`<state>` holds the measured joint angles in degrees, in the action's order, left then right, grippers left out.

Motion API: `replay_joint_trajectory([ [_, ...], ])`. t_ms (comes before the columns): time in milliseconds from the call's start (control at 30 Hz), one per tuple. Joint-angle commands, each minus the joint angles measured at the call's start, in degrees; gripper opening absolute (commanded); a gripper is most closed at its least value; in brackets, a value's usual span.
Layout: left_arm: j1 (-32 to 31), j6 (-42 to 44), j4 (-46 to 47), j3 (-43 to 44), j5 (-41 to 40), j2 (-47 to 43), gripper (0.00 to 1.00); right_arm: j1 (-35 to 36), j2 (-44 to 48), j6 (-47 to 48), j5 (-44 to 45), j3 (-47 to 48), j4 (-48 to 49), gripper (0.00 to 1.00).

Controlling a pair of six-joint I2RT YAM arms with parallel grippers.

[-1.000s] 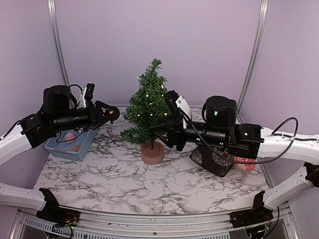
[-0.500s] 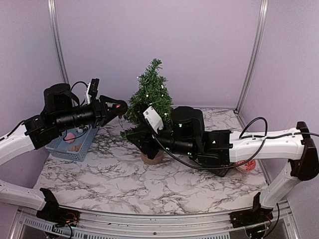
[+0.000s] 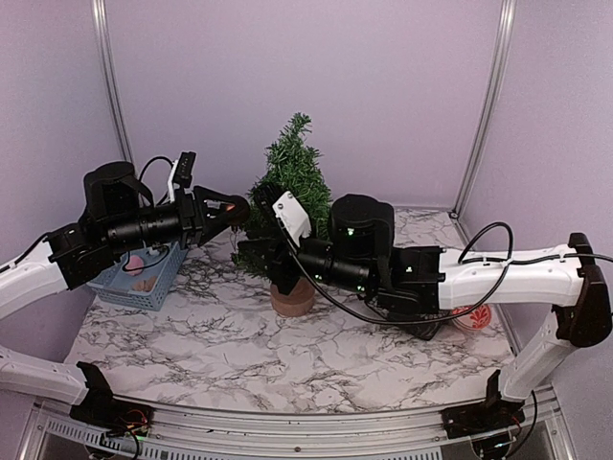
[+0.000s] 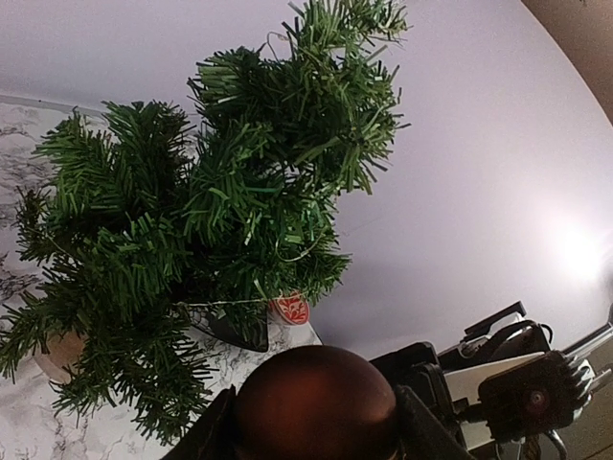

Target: Decorate the small christmas tree

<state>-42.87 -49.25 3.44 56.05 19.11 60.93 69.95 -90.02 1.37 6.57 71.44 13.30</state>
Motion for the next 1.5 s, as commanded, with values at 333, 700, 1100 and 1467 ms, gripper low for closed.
replay_joint_trajectory([
  [333, -0.87, 0.29, 7.36, -0.56, 11.74, -0.38, 0.44, -2.33, 3.18, 3.13, -12.69, -1.04, 2.3, 0.22],
  [700, -1.17, 0.74, 7.76, -0.33, 13.04, -0.21, 0.43, -2.91, 2.36, 2.24, -14.09, -0.51, 2.97, 0.2],
  [1100, -1.19, 1.18, 7.81, -0.41, 13.03, 0.12, 0.42, -3.87, 2.13, 2.03, -14.43, -0.47, 3.22, 0.0],
  [1467, -1.16, 1.35, 7.9, -1.24, 11.46, -0.75, 0.41, -4.12, 2.77, 1.27, -13.16, -1.46, 2.7, 0.0],
])
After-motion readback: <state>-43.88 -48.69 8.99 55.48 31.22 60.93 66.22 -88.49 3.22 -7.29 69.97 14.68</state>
